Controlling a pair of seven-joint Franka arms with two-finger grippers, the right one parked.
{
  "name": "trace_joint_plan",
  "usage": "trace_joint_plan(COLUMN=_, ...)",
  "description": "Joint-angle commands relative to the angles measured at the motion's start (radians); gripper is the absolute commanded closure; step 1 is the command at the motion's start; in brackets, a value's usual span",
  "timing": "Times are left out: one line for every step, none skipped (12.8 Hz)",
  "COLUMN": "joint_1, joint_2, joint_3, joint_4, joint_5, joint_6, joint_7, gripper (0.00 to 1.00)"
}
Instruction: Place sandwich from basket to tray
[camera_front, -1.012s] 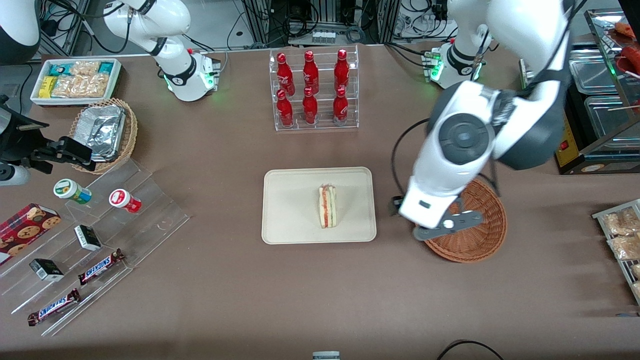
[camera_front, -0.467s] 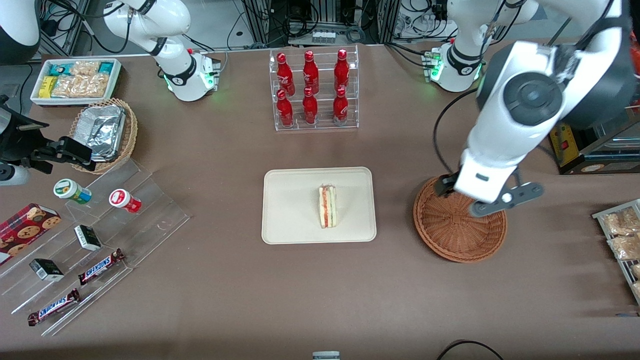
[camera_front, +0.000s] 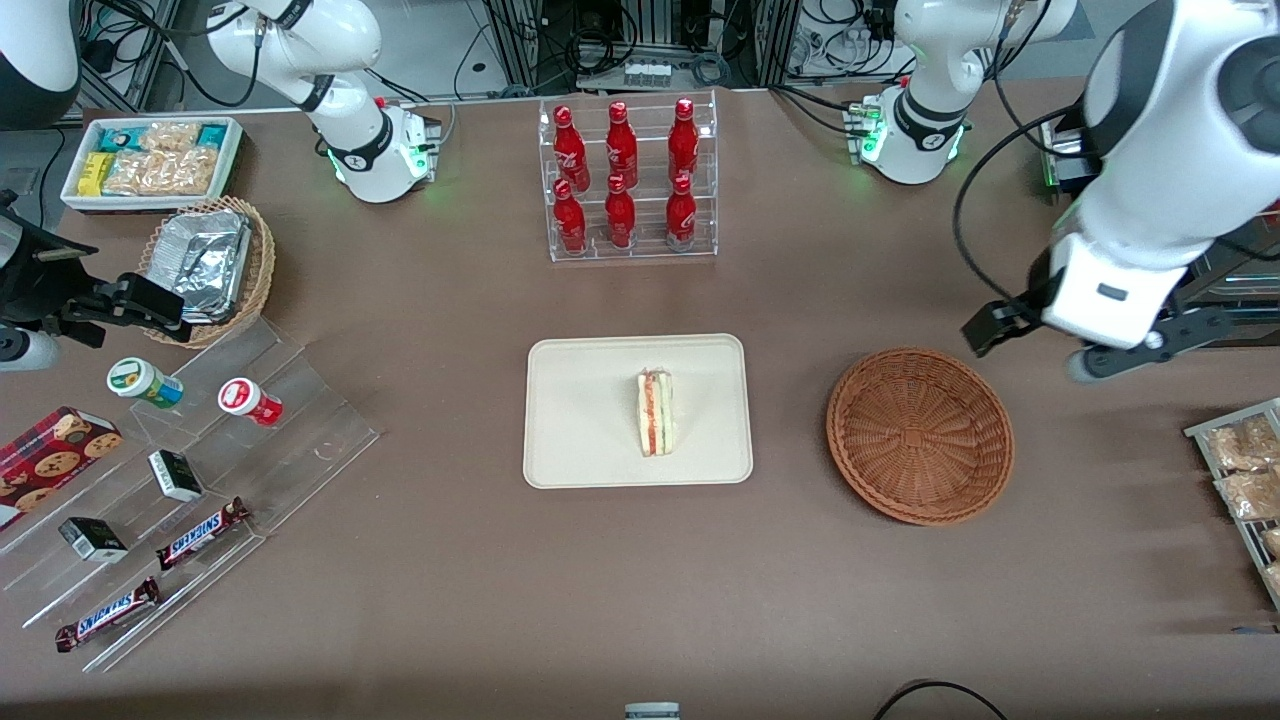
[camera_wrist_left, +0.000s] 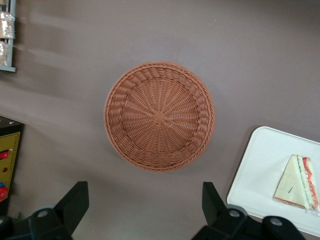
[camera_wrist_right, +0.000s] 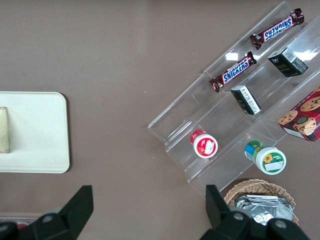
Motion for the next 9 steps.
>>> trace_joint_plan(joint_1=0.036, joint_2=-0.059, joint_3=-0.004, joint_4=-0.049, joint_5=-0.017, joint_6=0.006, joint_7=0.053, gripper=0.0)
trace_joint_plan(joint_1=0.047, joint_2=-0.057, joint_3=-0.004, joint_4=-0.035, joint_5=-0.02, joint_6=0.005, joint_7=0.062, gripper=0.0)
trace_joint_plan(joint_1=0.05, joint_2=-0.047, joint_3=-0.004, joint_4=-0.002, joint_5=-0.02, joint_6=0.005, joint_7=0.061, gripper=0.0)
trace_joint_plan(joint_1=0.05, joint_2=-0.028, joint_3=-0.005, joint_4=0.029, joint_5=-0.019, joint_6=0.005, joint_7=0.061, gripper=0.0)
trace_joint_plan(joint_1=0.05, joint_2=-0.011, joint_3=-0.004, joint_4=0.061, joint_5=-0.019, joint_6=0.005, joint_7=0.062, gripper=0.0)
trace_joint_plan(joint_1=0.054, joint_2=0.015, joint_3=-0.004, joint_4=0.096, joint_5=-0.017, joint_6=0.005, joint_7=0.064, gripper=0.0)
trace_joint_plan(joint_1=0.057, joint_2=0.035, joint_3=-0.004, joint_4=0.121, joint_5=-0.017, joint_6=0.003, joint_7=0.064, gripper=0.0)
trace_joint_plan(joint_1=0.068, joint_2=0.044, joint_3=-0.004, joint_4=0.127, joint_5=-0.017, joint_6=0.003, joint_7=0.062, gripper=0.0)
trace_joint_plan(joint_1=0.07, joint_2=0.047, joint_3=-0.004, joint_4=0.127, joint_5=-0.016, joint_6=0.003, joint_7=0.059, gripper=0.0)
